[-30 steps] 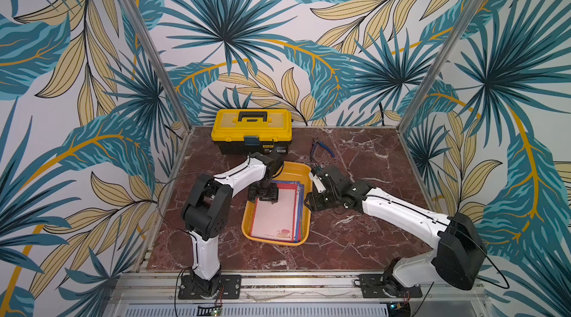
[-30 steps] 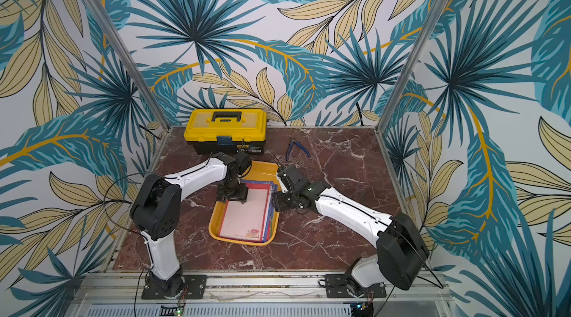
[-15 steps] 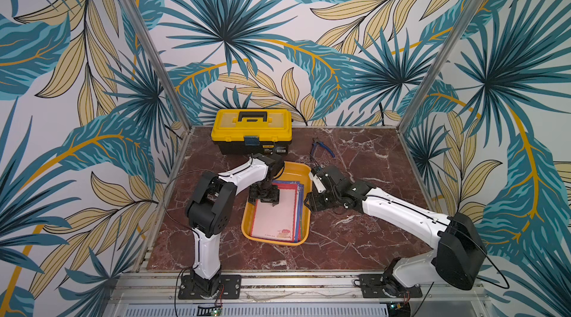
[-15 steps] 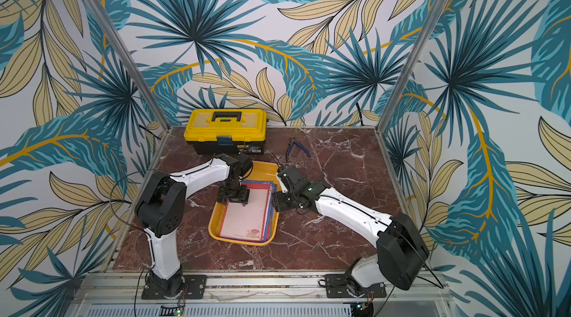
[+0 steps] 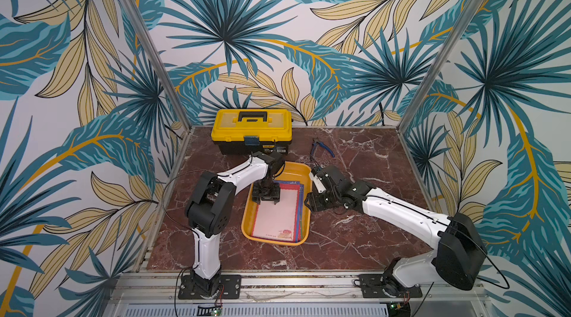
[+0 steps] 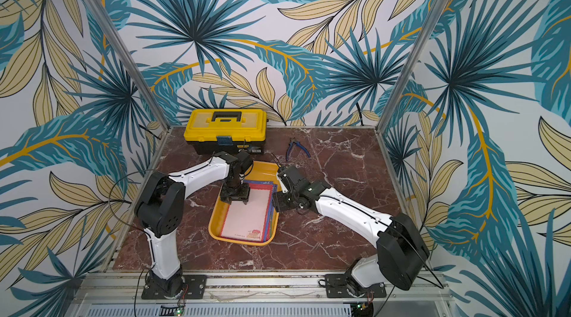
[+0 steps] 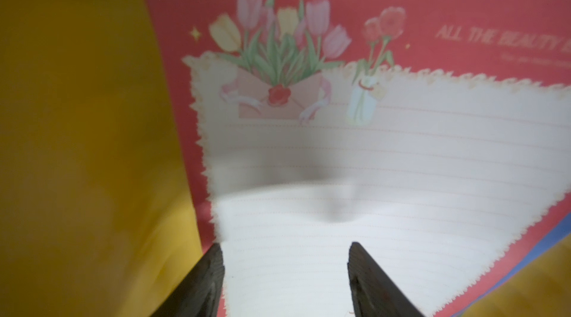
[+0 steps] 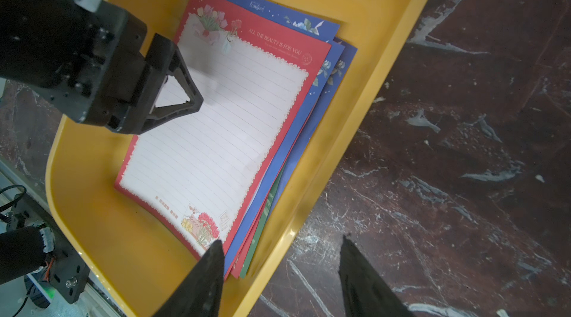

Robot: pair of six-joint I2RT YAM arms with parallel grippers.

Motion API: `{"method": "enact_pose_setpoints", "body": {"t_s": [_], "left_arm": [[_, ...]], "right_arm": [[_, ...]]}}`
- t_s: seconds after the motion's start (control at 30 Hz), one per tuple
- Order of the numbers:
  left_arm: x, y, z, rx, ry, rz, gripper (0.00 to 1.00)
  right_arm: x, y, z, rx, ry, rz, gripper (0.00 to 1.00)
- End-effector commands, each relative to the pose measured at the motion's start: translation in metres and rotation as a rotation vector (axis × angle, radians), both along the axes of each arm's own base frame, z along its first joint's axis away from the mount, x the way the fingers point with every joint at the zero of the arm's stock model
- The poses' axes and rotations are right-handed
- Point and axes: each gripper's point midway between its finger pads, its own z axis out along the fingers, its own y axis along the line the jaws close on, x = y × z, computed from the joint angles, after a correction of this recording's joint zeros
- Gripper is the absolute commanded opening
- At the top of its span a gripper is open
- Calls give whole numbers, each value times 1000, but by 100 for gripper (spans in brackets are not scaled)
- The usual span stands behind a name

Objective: Take out the stationery paper from the storage box
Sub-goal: Pick up the stationery paper from the storage box.

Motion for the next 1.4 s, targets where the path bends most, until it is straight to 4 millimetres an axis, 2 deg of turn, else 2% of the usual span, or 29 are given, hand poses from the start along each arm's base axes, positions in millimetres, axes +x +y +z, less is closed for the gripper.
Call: {"method": "enact_pose_setpoints", "body": {"t_s": [0.0,0.1,0.3,0.6,0.97,1.37], "left_arm": [[7,-1,14,-2,-48,-9,69],[10,6,14,36,-68,-10,74],[8,9,3,58,-42,-16,76],[6,3,5,24,-33,-28,69],[3,11,-5,70,-16,-29,73],[0,6,-9,43,10,-35,68]], "right_arm": [[-4,-3,-6,-8,12,-5,60],[-4,-3,-6,-11,13,-5,60],[-5,-3,-8,-16,18,-6,60],[-4,-3,-7,-15,17,-6,60],[-5,-3,-8,-20,27,0,60],[-6,-3,-8,-19,27,-1,60]]}}
